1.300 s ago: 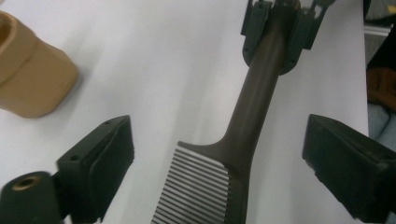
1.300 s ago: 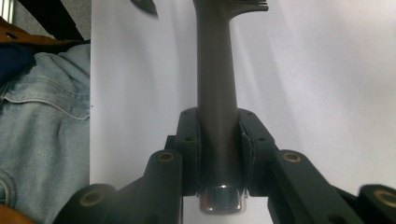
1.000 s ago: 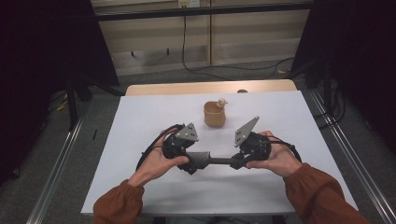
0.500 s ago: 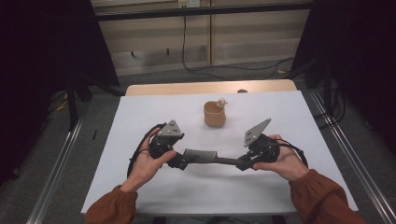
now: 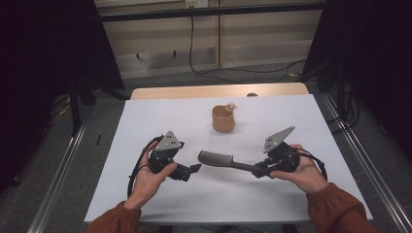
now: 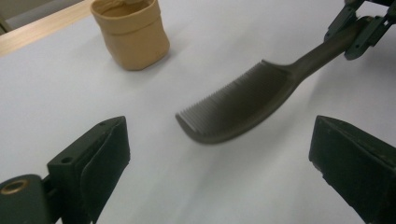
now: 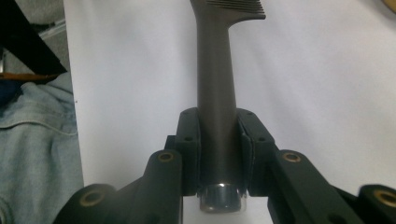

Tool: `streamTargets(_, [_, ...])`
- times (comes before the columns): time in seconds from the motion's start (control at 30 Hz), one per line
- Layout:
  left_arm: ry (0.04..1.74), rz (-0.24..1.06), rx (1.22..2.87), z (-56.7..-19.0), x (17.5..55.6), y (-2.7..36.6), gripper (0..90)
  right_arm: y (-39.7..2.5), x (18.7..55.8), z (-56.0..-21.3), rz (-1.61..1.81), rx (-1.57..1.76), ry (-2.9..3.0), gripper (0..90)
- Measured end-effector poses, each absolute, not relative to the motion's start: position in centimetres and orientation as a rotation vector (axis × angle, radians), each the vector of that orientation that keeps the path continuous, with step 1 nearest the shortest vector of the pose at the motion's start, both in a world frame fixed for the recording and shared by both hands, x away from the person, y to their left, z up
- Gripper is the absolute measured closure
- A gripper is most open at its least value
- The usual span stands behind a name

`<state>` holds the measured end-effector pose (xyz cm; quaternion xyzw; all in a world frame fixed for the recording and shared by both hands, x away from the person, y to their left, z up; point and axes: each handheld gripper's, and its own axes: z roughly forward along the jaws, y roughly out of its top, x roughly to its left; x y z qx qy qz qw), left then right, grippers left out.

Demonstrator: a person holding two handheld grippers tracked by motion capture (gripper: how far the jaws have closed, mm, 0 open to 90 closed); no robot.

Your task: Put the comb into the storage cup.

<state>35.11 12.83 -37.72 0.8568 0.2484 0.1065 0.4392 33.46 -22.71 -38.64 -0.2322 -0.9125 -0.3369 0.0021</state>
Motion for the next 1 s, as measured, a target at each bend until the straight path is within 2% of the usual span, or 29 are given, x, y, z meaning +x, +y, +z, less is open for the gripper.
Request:
streamTargets(0.3, [0.669,0.265,2.052,-39.9,34.4,14.3,4.7,-23.4,33.0,-40.2,-1.131,-0.791,-2.816,72.3])
streamTargets(0.43, [0.682,0.314,2.025,-40.5,34.0,14.7,4.5,-23.6,32.6,-40.4,-1.153,-0.801,-2.813,72.3])
streamTargets(1.0, [0.702,0.342,1.925,-41.0,33.2,14.4,3.7,-24.2,32.1,-40.8,-1.364,-0.827,-2.802,72.3])
